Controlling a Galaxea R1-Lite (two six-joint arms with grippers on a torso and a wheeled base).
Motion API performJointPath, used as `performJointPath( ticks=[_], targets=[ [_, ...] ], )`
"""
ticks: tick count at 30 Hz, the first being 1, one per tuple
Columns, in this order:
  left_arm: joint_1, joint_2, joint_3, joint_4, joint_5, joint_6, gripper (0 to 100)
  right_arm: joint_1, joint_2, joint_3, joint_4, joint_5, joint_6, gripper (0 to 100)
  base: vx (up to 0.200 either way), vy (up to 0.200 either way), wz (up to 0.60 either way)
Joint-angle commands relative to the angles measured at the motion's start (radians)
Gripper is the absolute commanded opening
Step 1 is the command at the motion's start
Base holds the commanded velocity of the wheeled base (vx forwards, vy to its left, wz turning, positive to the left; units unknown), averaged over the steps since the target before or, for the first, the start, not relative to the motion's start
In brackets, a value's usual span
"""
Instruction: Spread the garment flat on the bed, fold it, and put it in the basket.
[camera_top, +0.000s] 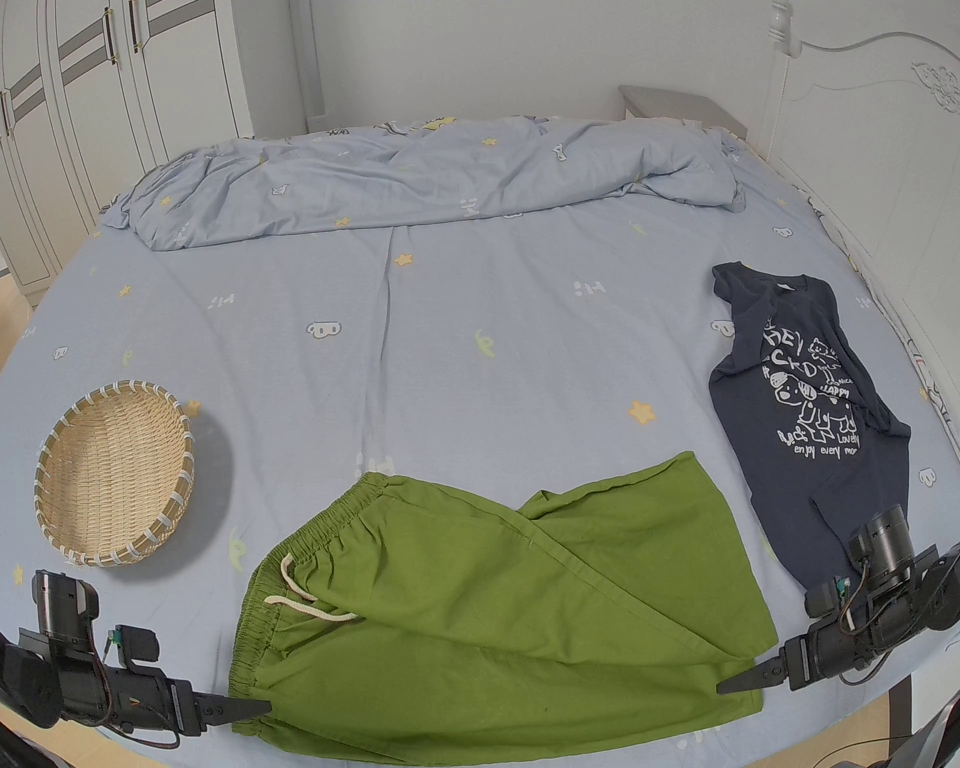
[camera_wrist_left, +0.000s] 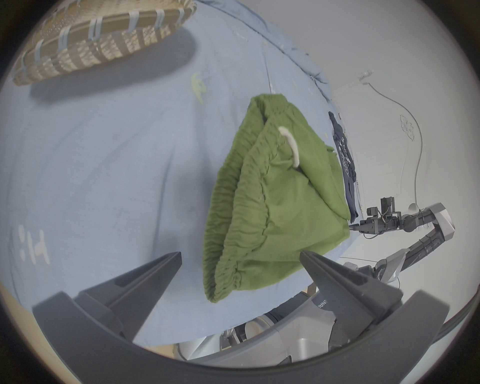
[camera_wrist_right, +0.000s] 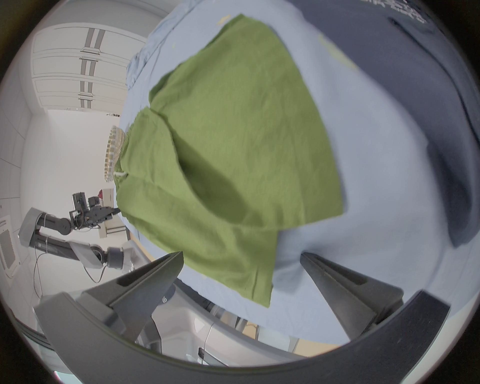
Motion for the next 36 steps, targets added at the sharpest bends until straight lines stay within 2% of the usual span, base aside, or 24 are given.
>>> performJointPath(
  ticks=[1, 5, 6, 10, 11, 13, 16, 17, 18, 19, 20, 22, 24, 28, 30, 36],
  targets=[
    [0.035, -0.128, -0.018, -0.002, 0.002, -0.004, 100, -0.06, -0.123, -0.065, 0.009, 0.002, 0.001, 100, 0.0, 0.0, 0.0],
    [0.037, -0.175, -0.047, 0.002, 0.023, -0.013, 100, -0.06, -0.172, -0.091, 0.022, 0.002, 0.024, 100, 0.0, 0.0, 0.0],
    [0.031, -0.189, -0.099, 0.011, 0.069, -0.05, 100, -0.074, -0.223, -0.128, 0.062, 0.0, 0.035, 100, 0.0, 0.0, 0.0],
    [0.0, -0.192, -0.163, 0.056, 0.094, -0.053, 100, -0.137, -0.269, -0.16, 0.115, -0.001, 0.015, 100, 0.0, 0.0, 0.0],
    [-0.012, -0.195, -0.239, 0.106, 0.115, -0.056, 100, -0.183, -0.275, -0.185, 0.126, -0.001, -0.002, 100, 0.0, 0.0, 0.0],
    [-0.031, -0.197, -0.34, 0.186, 0.148, -0.059, 100, -0.225, -0.273, -0.22, 0.128, 0.0, -0.023, 100, 0.0, 0.0, 0.0],
    [-0.083, -0.186, -0.527, 0.334, 0.166, -0.099, 100, -0.24, -0.261, -0.294, 0.129, 0.0, -0.028, 100, 0.0, 0.0, 0.0],
    [-0.101, -0.178, -0.598, 0.378, 0.166, -0.128, 100, -0.238, -0.247, -0.326, 0.129, 0.0, -0.025, 100, 0.0, 0.0, 0.0],
    [-0.103, -0.177, -0.607, 0.384, 0.166, -0.134, 100, -0.238, -0.244, -0.331, 0.129, 0.0, -0.023, 100, 0.0, 0.0, 0.0],
    [-0.138, -0.141, -0.722, 0.436, 0.164, -0.194, 100, -0.231, -0.2, -0.396, 0.129, 0.0, -0.02, 100, 0.0, 0.0, 0.0],
    [-0.138, -0.141, -0.722, 0.436, 0.164, -0.194, 100, -0.231, -0.2, -0.396, 0.129, 0.0, -0.02, 100, 0.0, 0.0, 0.0],
    [-0.206, -0.066, -0.855, 0.45, 0.16, -0.286, 100, -0.2, -0.138, -0.498, 0.132, 0.0, 0.0, 100, 0.0, 0.0, 0.0],
    [-0.242, 0.001, -0.923, 0.449, 0.161, -0.314, 100, -0.166, -0.112, -0.539, 0.132, 0.0, 0.029, 100, 0.0, 0.0, 0.0],
    [-0.275, 0.093, -1.01, 0.447, 0.161, -0.318, 100, -0.122, -0.098, -0.538, 0.131, -0.001, 0.044, 100, 0.0, 0.0, 0.0],
    [-0.301, 0.179, -1.098, 0.444, 0.16, -0.32, 100, -0.094, -0.074, -0.524, 0.128, -0.004, 0.037, 100, 0.0, 0.0, 0.0],
    [-0.33, 0.32, -1.122, 0.442, 0.171, -0.314, 100, -0.08, -0.069, -0.521, 0.128, -0.004, 0.043, 100, 0.0, 0.0, 0.0]
  ],
)
